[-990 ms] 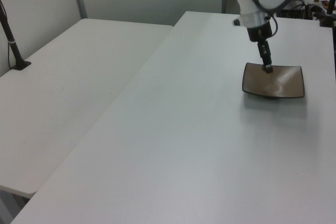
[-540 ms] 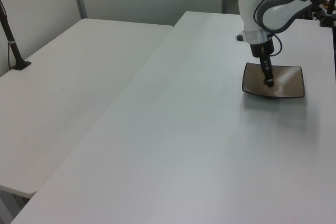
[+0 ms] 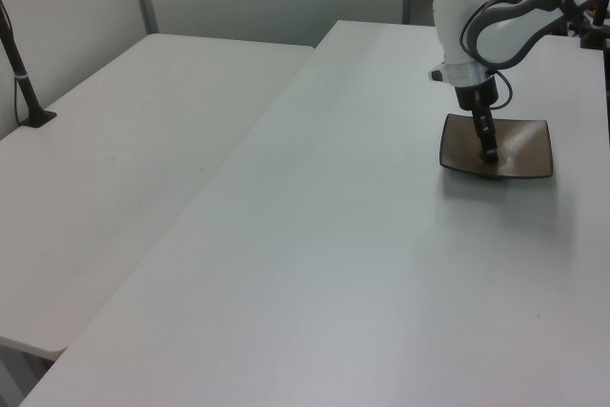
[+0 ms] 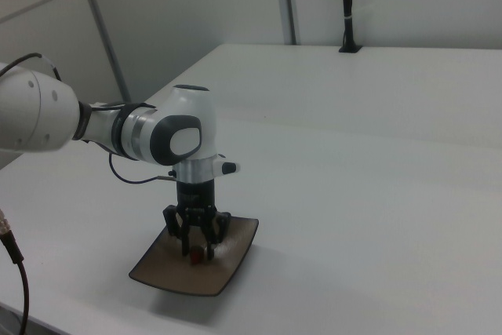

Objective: Strawberries on a ceramic plate
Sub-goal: 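Lower the strawberry onto the plate and open the gripper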

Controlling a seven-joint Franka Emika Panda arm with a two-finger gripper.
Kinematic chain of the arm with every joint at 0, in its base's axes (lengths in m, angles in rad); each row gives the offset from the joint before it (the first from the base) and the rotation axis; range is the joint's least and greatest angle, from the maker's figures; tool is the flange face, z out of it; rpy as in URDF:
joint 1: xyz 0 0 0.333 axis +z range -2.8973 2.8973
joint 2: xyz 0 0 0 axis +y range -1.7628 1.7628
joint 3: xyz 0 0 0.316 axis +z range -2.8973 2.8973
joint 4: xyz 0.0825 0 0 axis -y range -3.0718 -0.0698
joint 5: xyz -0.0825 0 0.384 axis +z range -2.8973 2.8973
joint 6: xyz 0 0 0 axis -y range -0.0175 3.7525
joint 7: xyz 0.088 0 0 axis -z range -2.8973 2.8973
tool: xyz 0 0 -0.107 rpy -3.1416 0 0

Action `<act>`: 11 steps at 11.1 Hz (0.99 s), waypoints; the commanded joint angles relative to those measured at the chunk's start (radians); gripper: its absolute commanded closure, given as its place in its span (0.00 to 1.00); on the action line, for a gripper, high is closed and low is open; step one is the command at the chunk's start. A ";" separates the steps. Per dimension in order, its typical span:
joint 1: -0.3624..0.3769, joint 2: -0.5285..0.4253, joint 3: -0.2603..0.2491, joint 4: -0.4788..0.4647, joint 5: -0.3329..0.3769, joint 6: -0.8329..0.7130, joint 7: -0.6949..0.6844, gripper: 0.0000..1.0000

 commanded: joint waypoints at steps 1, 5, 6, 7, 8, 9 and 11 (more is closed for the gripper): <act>-0.013 -0.045 -0.003 -0.006 -0.010 0.005 0.008 0.00; -0.003 -0.089 -0.003 0.253 0.000 -0.158 0.108 0.00; -0.006 -0.102 -0.003 0.327 0.006 -0.216 0.106 0.00; -0.008 -0.115 -0.003 0.399 0.016 -0.281 0.106 0.00; -0.003 -0.119 0.000 0.456 0.020 -0.336 0.109 0.00; -0.002 -0.134 0.008 0.485 0.021 -0.364 0.118 0.00; 0.000 -0.161 0.011 0.487 0.062 -0.363 0.170 0.00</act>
